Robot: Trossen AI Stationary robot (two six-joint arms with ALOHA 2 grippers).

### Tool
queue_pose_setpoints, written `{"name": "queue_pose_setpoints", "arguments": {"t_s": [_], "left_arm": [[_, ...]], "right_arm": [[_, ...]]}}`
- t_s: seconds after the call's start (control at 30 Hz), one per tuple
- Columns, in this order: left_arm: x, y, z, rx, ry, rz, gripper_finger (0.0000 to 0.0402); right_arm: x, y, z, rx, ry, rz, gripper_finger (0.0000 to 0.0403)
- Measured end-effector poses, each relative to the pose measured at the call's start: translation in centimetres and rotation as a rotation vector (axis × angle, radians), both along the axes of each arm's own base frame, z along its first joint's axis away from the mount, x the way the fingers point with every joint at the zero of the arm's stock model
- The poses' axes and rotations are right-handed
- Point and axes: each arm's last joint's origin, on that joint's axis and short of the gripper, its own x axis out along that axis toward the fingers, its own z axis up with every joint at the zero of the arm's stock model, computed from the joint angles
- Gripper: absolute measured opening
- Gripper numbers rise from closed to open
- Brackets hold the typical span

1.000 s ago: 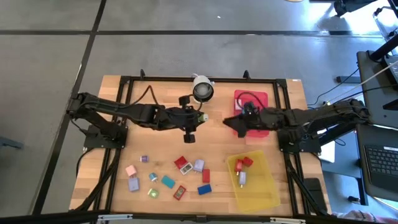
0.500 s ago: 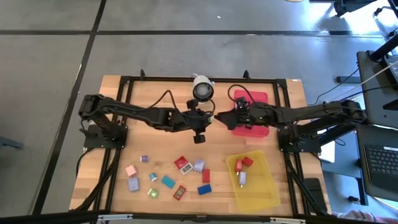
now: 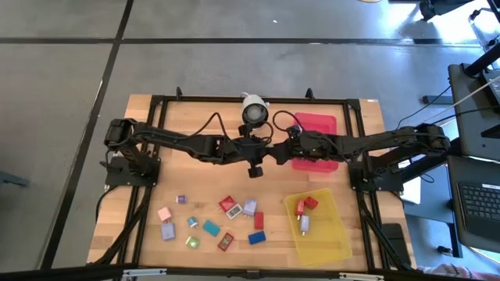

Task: Pick & Place Office items
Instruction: Put the top green charger adapter into the yellow bin

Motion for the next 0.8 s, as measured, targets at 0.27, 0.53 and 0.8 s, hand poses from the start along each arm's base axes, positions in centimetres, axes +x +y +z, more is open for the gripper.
{"name": "queue_pose_setpoints", "arguments": {"t_s": [0.27, 0.53, 0.8], "left_arm": [[0.13, -0.15, 0.03, -0.022, 0.001, -0.075, 0.0143], [0.13, 0.13, 0.10, 0.024, -0.006, -0.006, 0.0152], [0.16, -0.67, 0.35, -0.024, -0.041, -0.012, 0.0181]], "right_arm": [[0.04, -0.09, 0.03, 0.002, -0.005, 0.003, 0.0191], [0.06, -0.18, 0.13, -0.001, -0.010, -0.009, 0.0133], [-0.12, -0.23, 0.05, 0.000, 0.004, -0.006, 0.0133]]}}
